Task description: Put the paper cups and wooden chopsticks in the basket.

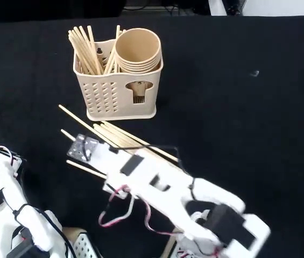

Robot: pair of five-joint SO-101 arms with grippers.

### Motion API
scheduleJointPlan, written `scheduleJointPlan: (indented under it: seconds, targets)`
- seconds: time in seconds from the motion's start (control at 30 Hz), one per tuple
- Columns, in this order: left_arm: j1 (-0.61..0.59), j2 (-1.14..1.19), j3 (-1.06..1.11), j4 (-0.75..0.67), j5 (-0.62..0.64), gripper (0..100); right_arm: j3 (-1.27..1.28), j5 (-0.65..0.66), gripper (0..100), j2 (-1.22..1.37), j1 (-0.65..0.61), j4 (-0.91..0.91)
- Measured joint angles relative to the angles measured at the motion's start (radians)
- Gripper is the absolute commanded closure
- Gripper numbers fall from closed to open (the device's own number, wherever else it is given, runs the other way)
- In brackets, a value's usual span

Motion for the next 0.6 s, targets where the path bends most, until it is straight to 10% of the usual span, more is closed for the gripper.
scheduleJointPlan:
  seconds: [0.6]
  targets:
    - [0.000,0.000,0.000,0.000,0.000,83,-0.147,0.002,98.8,0.166,0.008,0.009]
